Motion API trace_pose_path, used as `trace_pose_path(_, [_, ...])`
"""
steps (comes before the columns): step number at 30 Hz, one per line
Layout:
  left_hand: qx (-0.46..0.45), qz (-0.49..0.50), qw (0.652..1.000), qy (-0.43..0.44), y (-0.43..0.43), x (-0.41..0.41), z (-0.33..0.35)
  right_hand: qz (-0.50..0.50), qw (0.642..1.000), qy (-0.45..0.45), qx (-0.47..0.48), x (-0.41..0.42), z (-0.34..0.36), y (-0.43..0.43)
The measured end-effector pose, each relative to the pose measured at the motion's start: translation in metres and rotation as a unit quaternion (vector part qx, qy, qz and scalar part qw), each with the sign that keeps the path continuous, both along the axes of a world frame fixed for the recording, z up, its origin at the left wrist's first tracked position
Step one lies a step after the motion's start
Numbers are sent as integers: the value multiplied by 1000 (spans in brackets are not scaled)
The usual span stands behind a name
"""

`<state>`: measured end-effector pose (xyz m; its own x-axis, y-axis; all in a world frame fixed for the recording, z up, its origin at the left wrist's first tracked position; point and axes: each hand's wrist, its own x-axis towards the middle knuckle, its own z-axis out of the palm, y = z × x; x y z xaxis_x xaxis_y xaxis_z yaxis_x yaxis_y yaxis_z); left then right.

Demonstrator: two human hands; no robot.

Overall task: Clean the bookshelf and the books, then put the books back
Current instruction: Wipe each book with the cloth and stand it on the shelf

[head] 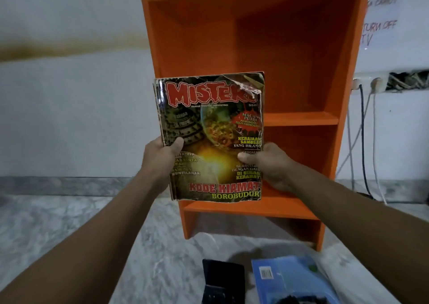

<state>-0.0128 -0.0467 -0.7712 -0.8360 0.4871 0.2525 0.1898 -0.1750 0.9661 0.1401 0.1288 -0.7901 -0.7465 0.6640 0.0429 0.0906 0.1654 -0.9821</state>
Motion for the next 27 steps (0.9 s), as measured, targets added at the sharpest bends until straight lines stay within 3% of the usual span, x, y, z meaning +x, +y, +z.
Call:
trace_pose_path(9, [-153, -82, 982, 71, -13, -45, 26, -86, 990, 114, 11, -50, 63, -1])
trace_pose_path(13, [-127, -17, 988, 82, -17, -67, 42, -107, 987, 68, 101, -82, 96, 4])
trace_pose_path(18, [-135, 28, 983, 125, -9, -71, 59, -196, 957, 10, 213, -114, 122, 16])
trace_pose_path(27, [-194, 190, 945, 182, 11, -75, 81, -200, 964, 39, 172, -174, 137, 51])
